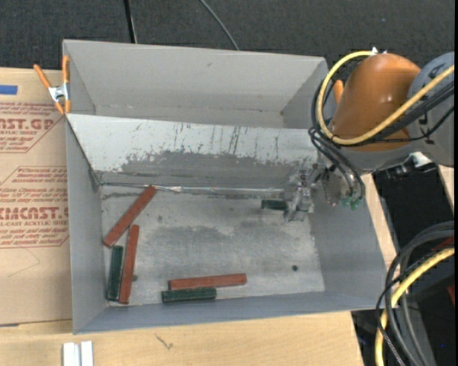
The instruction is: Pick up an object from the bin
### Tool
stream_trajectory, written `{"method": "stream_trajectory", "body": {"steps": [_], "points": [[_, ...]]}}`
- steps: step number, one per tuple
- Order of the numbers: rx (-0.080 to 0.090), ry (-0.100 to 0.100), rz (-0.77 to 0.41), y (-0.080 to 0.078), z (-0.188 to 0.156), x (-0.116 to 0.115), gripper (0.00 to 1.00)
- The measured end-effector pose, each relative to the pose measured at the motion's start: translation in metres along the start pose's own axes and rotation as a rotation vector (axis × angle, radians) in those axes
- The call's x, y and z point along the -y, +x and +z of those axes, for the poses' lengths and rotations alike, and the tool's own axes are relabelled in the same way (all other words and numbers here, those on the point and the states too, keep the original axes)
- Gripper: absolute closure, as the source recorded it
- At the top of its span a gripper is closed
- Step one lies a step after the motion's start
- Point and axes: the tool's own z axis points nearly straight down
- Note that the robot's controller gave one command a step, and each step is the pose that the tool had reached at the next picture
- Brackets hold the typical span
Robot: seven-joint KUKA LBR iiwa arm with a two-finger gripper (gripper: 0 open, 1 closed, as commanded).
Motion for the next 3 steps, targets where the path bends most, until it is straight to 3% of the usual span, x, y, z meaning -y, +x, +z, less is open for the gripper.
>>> {"method": "stream_trajectory", "body": {"steps": [3], "points": [[0.0,0.0,0.0,0.0,0.0,0.0,1.0]]}}
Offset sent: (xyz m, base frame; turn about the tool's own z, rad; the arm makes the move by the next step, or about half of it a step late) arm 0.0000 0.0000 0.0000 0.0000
